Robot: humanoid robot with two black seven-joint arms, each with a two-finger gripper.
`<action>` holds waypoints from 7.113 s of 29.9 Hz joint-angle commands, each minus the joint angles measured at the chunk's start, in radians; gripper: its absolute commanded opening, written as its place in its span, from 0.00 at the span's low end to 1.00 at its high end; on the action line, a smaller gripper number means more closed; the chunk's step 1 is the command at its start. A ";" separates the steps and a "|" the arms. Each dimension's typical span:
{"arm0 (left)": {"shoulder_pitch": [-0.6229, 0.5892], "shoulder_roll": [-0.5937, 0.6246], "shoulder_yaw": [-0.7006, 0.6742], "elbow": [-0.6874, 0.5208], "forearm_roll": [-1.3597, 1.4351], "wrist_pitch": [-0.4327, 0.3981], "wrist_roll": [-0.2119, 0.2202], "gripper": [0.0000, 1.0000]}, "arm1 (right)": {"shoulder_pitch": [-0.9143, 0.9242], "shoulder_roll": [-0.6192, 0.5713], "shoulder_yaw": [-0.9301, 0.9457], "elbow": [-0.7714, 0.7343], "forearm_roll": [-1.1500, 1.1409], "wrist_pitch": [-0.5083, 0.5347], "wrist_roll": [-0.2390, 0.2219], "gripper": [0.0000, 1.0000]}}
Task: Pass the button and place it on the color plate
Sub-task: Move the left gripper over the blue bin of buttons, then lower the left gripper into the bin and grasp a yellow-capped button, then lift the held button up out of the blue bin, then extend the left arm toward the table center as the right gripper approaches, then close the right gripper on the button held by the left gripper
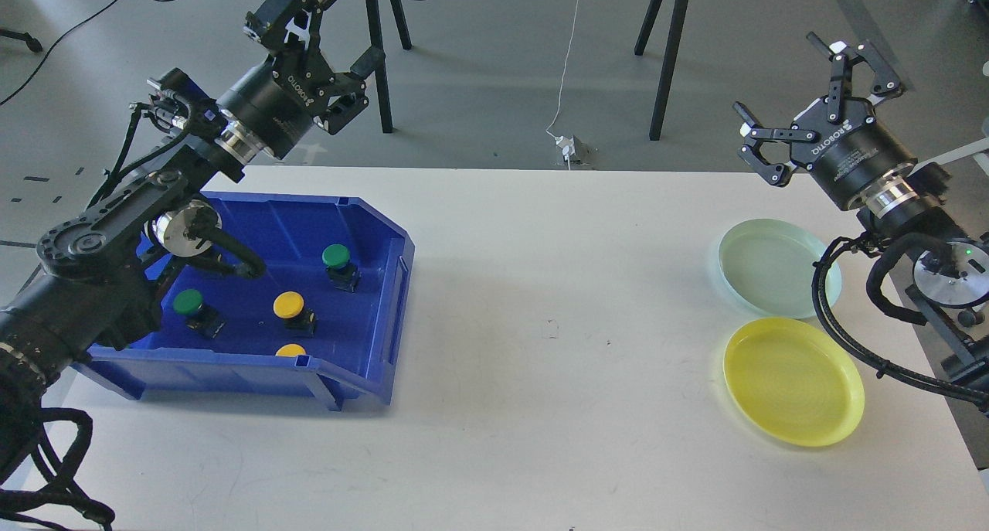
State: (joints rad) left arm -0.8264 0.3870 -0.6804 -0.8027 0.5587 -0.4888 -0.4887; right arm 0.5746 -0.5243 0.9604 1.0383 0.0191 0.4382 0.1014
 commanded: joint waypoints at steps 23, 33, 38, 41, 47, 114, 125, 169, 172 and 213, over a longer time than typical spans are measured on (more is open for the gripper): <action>0.205 0.330 -0.171 -0.588 0.042 0.000 0.000 0.99 | -0.007 -0.028 0.014 -0.004 0.001 -0.032 0.006 0.99; -0.322 0.682 0.535 -0.628 0.651 0.000 0.000 0.99 | -0.032 -0.028 0.014 -0.004 0.001 -0.032 0.008 0.99; -0.459 0.675 0.766 -0.592 0.848 0.000 0.000 1.00 | -0.039 -0.029 0.014 -0.006 0.001 -0.032 0.009 0.99; -0.459 0.626 0.829 -0.518 0.960 0.000 0.000 0.99 | -0.042 -0.039 0.014 -0.004 0.001 -0.032 0.009 0.99; -0.436 0.506 0.921 -0.325 1.021 0.007 0.000 0.99 | -0.050 -0.042 0.014 -0.012 0.001 -0.032 0.009 0.99; -0.212 0.196 0.920 0.057 1.009 0.050 0.000 0.66 | -0.111 -0.056 0.021 -0.024 0.001 -0.030 0.015 0.99; -0.211 0.200 0.923 0.054 1.021 0.050 0.000 0.40 | -0.118 -0.056 0.021 -0.023 0.002 -0.030 0.015 0.99; -0.126 0.036 0.374 -0.385 0.234 0.022 0.000 0.05 | -0.400 -0.137 0.014 0.506 -0.306 -0.021 0.182 0.99; -0.128 0.030 0.380 -0.385 0.236 0.024 0.000 0.05 | -0.398 -0.138 -0.014 0.562 -0.317 -0.018 0.207 0.99; -0.137 0.026 0.381 -0.380 0.239 0.018 0.000 0.06 | -0.064 -0.079 -0.316 0.471 -0.321 -0.012 0.218 0.79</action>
State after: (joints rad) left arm -0.9631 0.4126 -0.2992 -1.1827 0.7977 -0.4709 -0.4887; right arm 0.5122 -0.6042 0.6442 1.5079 -0.3030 0.4264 0.3173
